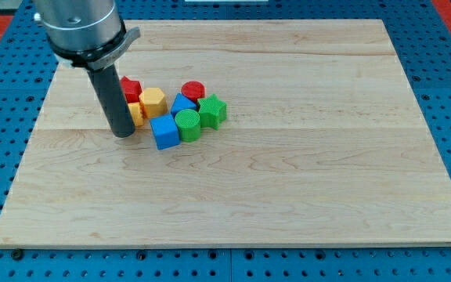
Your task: Push the red star into the hexagon
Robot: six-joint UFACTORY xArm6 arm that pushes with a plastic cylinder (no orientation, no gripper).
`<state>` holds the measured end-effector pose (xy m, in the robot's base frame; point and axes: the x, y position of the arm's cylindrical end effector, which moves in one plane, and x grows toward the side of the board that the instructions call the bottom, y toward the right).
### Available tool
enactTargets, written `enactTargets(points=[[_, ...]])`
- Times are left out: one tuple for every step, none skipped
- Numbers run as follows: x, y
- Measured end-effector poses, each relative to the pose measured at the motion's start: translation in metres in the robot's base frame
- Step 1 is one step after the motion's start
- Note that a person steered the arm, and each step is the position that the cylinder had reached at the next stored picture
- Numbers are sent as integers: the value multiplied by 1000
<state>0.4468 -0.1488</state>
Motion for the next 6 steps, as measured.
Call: enactTargets(points=[[6, -30], [10, -92], [-39, -115], [-78, -66], [-71, -32], [-68, 9]])
